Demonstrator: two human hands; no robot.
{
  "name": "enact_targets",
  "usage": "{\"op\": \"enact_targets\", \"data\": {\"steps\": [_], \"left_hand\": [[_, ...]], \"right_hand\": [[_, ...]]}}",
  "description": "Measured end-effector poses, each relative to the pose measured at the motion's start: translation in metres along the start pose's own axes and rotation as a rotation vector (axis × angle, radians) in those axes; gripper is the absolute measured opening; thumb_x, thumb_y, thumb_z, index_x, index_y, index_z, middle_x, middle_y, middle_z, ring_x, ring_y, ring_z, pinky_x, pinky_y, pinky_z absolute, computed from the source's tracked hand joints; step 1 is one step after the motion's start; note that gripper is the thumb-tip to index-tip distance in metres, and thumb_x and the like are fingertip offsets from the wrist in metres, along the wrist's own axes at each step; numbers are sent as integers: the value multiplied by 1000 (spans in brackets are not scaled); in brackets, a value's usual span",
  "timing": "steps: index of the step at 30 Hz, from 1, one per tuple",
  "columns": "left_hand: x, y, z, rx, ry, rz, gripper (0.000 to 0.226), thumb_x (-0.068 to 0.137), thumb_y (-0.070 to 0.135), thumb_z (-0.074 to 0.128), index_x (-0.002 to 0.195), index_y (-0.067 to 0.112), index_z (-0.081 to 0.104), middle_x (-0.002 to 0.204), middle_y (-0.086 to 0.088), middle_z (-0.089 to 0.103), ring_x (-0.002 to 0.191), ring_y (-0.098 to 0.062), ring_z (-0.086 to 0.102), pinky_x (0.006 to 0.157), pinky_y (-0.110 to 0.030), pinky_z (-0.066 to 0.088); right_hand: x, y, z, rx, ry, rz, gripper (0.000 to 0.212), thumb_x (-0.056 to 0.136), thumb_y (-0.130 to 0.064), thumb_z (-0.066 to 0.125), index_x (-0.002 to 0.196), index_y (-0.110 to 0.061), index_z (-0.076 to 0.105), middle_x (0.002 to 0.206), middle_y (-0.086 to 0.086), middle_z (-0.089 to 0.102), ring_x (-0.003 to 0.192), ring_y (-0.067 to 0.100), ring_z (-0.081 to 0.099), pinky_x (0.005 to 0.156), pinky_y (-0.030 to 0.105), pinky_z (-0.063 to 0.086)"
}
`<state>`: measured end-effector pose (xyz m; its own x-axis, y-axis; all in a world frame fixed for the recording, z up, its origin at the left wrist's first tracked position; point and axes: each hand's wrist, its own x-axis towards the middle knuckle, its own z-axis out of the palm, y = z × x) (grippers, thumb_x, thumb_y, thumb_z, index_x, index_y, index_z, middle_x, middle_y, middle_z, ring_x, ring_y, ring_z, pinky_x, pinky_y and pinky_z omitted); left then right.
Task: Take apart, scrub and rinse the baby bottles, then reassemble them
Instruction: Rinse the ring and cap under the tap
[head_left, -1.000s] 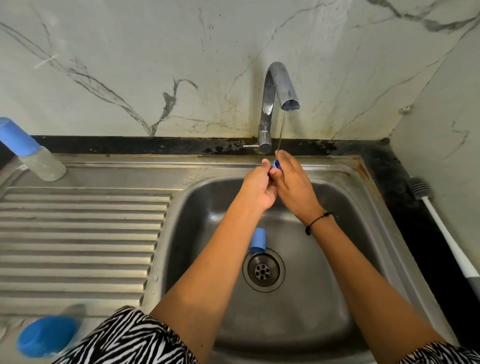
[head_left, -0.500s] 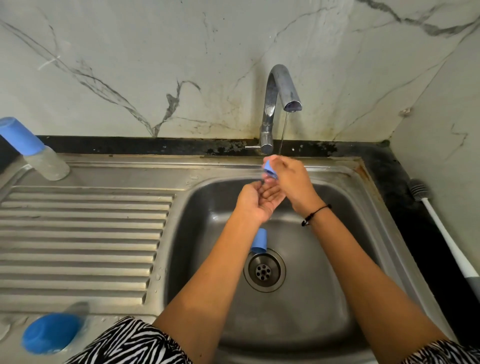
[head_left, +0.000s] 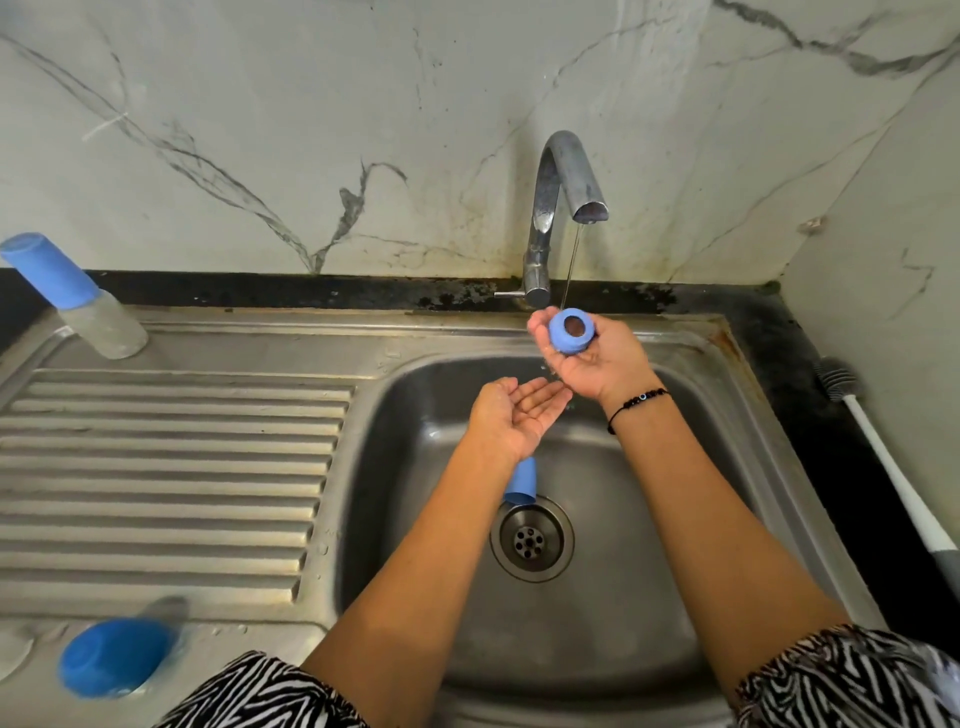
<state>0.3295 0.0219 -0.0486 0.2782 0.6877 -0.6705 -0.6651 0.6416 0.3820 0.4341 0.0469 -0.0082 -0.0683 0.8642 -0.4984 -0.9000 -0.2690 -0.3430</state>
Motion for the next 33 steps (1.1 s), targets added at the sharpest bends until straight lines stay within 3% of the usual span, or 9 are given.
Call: {"op": "enact_targets", "data": {"steps": [3,6,9,13,17,19,22,27,33], "left_hand": [[-1,-1,-1,17,5,-4,42,103,15,30,125,-16,46,128,-34,51,121,-43,50,103,-46,41],[0,-3,-2,27,-10,-8,38,102,15,30,114,-14,51,114,-32,58,113,-40,56,99,-45,43],[-1,-5,0,48,-8,5,35,102,13,30,92,-10,55,96,-26,60,93,-34,60,98,-44,43],[1,-4,0,49,-10,-23,38,102,14,28,101,-15,53,105,-33,58,119,-43,51,98,-45,43],[-1,-2,1,-1,-44,-29,39,102,13,28,112,-17,51,105,-34,61,113,-40,55,104,-46,39],[-3,-2,3,2,-54,-23,39,102,13,28,108,-17,53,101,-33,63,110,-39,57,102,-46,41],[-6,-2,6,9,-33,-13,40,102,12,29,123,-16,47,126,-33,53,121,-40,51,93,-45,43],[-12,-4,9,23,-22,-21,40,102,12,29,126,-15,46,130,-32,51,123,-39,50,91,-45,43],[-13,-6,11,17,-21,-15,34,101,11,31,91,-9,56,95,-24,61,112,-34,56,106,-44,40]], "right_hand": [[0,2,-2,22,-27,10,36,100,-20,36,93,10,55,89,25,61,98,32,58,72,41,55],[-1,6,-3,28,-55,32,33,99,-17,39,98,12,54,87,27,61,79,35,62,54,41,58],[-7,12,1,-52,-100,84,32,99,-15,40,101,14,53,76,28,65,64,37,67,54,40,58],[-8,6,14,-54,-113,68,36,99,-19,37,93,11,55,69,21,63,51,28,66,45,28,54],[-8,5,10,-639,-71,-71,46,100,-33,29,77,-3,55,54,8,57,32,11,43,31,14,27],[-5,12,1,-1174,32,-352,39,97,-34,44,74,-5,56,58,8,56,39,14,44,37,19,35],[2,13,-9,-1612,37,-745,16,86,-23,64,94,-10,61,88,2,62,79,15,56,72,28,47],[-2,6,-16,-1822,-11,-1229,33,82,-10,65,115,-7,60,116,7,61,108,21,52,89,21,35],[-1,8,-23,-2068,-80,-1124,38,86,-7,61,123,-2,58,126,16,59,120,30,50,104,31,33]]}}
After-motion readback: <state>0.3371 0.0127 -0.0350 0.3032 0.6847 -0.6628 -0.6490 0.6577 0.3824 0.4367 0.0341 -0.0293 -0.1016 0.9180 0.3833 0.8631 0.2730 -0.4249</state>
